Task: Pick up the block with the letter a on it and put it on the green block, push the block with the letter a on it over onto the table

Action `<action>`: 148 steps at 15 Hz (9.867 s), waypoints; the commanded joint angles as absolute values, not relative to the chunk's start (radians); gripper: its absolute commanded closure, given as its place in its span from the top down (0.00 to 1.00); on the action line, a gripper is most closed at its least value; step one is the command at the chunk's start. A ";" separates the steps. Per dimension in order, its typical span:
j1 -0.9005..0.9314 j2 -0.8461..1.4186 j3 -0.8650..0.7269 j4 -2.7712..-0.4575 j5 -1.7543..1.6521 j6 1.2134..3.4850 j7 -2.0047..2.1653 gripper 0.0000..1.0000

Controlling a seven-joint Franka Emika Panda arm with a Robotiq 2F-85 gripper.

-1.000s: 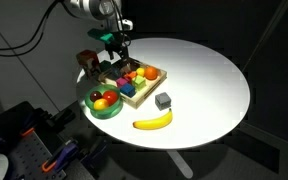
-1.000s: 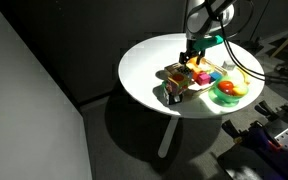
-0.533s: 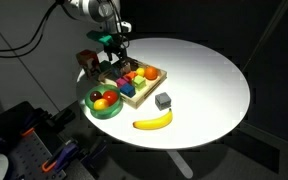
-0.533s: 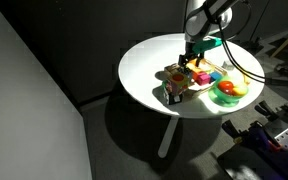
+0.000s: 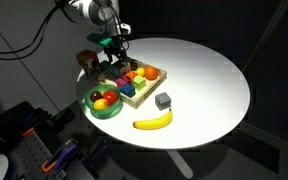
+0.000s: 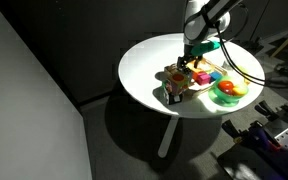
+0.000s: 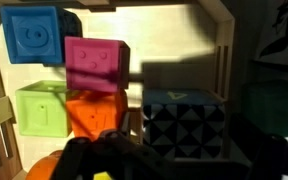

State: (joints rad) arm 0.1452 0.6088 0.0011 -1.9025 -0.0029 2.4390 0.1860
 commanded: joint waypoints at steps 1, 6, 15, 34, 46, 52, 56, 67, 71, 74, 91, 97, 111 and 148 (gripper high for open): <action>0.161 0.629 -0.016 -1.878 -0.028 2.455 0.221 1.00; 0.167 0.648 -0.024 -1.867 -0.030 2.456 0.222 1.00; 0.167 0.664 -0.027 -1.849 -0.030 2.449 0.221 0.68; 0.165 0.574 -0.048 -1.902 -0.028 2.392 0.252 0.02; 0.169 0.418 0.025 -2.028 -0.009 2.445 0.224 0.03; 0.178 0.403 0.064 -2.027 0.010 2.522 0.225 0.03; 0.190 0.431 0.073 -2.012 0.002 2.584 0.225 0.02; 0.205 0.444 0.058 -2.033 0.000 2.652 0.227 0.81; 0.194 0.427 0.063 -2.050 0.013 2.657 0.220 1.00; 0.176 0.410 0.076 -2.067 0.044 2.659 0.205 1.00; 0.140 0.335 0.001 -2.160 0.049 2.526 0.290 1.00; 0.150 0.342 -0.028 -2.158 -0.026 2.429 0.341 1.00; 0.163 0.397 -0.026 -2.138 -0.073 2.423 0.383 1.00; 0.218 0.508 0.005 -1.962 0.015 2.518 0.385 1.00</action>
